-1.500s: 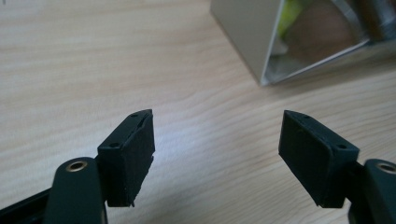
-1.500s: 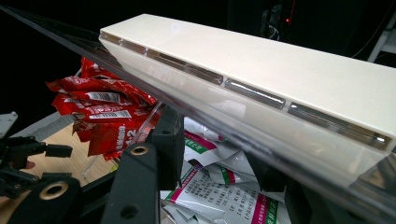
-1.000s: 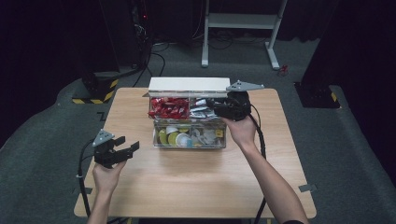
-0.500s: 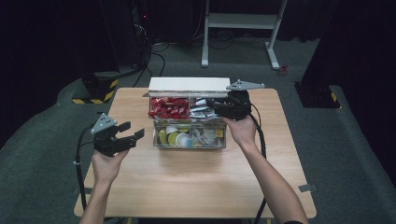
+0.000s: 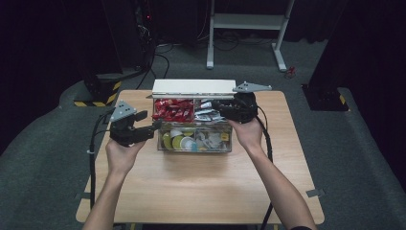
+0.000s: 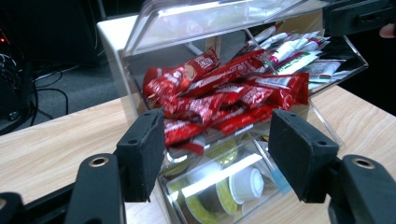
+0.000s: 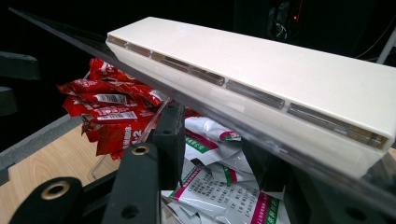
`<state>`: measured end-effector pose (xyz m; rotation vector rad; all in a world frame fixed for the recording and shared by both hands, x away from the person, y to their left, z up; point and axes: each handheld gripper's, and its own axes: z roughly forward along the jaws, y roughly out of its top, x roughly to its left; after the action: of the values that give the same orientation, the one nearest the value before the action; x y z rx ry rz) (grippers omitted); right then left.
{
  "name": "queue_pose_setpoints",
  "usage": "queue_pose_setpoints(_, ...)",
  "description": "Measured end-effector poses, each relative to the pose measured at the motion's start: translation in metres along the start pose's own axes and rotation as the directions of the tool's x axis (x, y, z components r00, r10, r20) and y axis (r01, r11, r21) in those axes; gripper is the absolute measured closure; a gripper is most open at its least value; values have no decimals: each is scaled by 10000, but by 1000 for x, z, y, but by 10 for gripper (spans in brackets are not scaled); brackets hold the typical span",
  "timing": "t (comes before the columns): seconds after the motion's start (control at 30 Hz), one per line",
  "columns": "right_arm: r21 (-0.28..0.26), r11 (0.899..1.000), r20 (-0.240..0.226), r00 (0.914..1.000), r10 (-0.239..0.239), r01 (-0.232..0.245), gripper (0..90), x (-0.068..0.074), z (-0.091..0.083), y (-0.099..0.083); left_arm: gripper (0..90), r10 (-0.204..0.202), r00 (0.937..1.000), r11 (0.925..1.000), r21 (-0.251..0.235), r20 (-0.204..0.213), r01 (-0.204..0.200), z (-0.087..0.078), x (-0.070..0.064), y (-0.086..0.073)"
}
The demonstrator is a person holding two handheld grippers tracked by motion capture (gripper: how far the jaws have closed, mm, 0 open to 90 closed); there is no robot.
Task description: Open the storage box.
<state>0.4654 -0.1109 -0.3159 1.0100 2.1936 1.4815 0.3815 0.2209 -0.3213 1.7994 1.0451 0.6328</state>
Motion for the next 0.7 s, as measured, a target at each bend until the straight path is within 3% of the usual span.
queue_pose_setpoints(0.13, -10, 10000, -12, 10000, -40, 40, 614, -1, 0, 0, 392, -82, 10000, 9998, 188, 35, 81, 14, 0, 8)
queue_pose_setpoints(0.33, 28, 10000, -47, 10000, 36, -36, 621, -2, 0, 1, 454, 195, 9992, 9990, 411, -350, -180, 27, -2, 15)
queue_pose_setpoints(0.47, 39, 10000, -61, 10000, 36, -36, 623, -2, 0, 1, 506, 357, 9969, 9975, 638, -698, -313, 33, -4, 17)
queue_pose_setpoints(0.7, -10, 10000, -94, 9999, 67, -67, 630, -3, 1, 1, 591, 316, 9963, 9976, 638, -801, -266, 33, 0, 18)
